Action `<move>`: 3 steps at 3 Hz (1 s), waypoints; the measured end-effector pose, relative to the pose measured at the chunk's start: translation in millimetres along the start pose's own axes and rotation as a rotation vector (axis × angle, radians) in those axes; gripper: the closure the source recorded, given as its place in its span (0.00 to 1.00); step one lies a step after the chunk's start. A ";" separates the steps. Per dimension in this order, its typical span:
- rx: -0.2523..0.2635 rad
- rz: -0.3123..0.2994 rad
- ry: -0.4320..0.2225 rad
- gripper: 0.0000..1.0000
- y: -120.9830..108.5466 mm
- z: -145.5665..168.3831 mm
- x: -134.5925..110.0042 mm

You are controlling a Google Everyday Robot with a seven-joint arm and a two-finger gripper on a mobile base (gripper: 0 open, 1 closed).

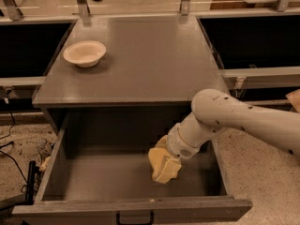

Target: Place sponge into top drawer

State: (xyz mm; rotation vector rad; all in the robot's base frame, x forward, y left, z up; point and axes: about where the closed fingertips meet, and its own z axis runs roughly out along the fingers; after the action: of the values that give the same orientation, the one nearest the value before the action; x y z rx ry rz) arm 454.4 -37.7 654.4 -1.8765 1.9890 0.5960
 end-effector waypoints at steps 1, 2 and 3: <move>0.014 0.010 0.014 1.00 -0.5 2.0 0.9; 0.045 0.027 0.031 1.00 -3.0 9.3 1.2; 0.057 0.040 0.035 1.00 -5.8 14.5 1.7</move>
Offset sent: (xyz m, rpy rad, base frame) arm 0.0044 0.0041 -0.0111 -0.0520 -0.0419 -0.0666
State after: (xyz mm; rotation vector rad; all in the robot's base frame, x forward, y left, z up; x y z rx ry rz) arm 459.5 -31.8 640.8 -1.8293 2.0474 0.5150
